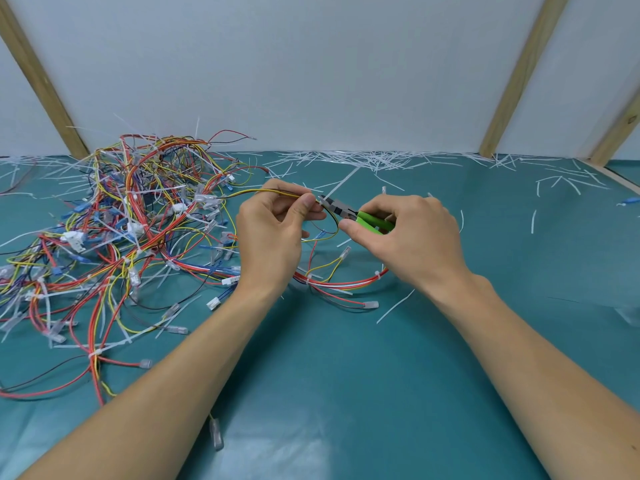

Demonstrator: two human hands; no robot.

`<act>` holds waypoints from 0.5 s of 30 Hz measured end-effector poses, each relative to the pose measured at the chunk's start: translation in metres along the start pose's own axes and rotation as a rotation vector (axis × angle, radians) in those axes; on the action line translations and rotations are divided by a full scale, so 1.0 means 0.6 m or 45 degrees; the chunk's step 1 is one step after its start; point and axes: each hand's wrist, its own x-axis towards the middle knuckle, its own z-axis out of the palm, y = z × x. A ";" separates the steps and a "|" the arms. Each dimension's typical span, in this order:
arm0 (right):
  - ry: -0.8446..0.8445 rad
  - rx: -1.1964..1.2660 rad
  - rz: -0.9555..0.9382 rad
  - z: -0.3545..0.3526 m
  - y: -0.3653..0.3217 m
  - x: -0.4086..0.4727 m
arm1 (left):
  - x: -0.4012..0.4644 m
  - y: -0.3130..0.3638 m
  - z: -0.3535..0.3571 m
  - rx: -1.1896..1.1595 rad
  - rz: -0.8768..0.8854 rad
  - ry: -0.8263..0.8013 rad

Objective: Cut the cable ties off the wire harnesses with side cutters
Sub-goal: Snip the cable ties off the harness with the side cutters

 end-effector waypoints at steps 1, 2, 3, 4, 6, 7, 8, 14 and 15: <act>0.000 0.002 0.000 0.000 0.000 0.000 | 0.000 0.000 0.000 0.000 0.001 0.005; 0.000 0.004 0.000 0.000 0.000 0.000 | 0.000 0.000 0.000 0.001 0.002 0.010; -0.001 0.005 -0.002 -0.001 0.000 0.000 | 0.000 0.000 0.000 0.001 0.002 0.012; -0.003 0.004 -0.005 -0.001 -0.001 0.000 | 0.000 0.000 0.000 0.000 0.002 0.013; -0.006 -0.006 -0.010 -0.001 -0.001 0.001 | 0.001 0.000 0.000 -0.002 0.002 0.015; -0.012 -0.014 -0.010 -0.001 -0.001 0.001 | 0.000 0.000 -0.001 -0.002 0.002 0.016; -0.022 -0.020 -0.007 0.000 0.000 0.001 | 0.000 -0.001 -0.001 -0.001 0.002 0.017; -0.064 -0.003 0.026 0.003 0.000 0.001 | 0.001 0.000 -0.002 -0.006 0.001 0.006; -0.066 0.001 0.035 0.004 0.000 0.001 | 0.001 0.000 -0.001 -0.010 -0.001 0.005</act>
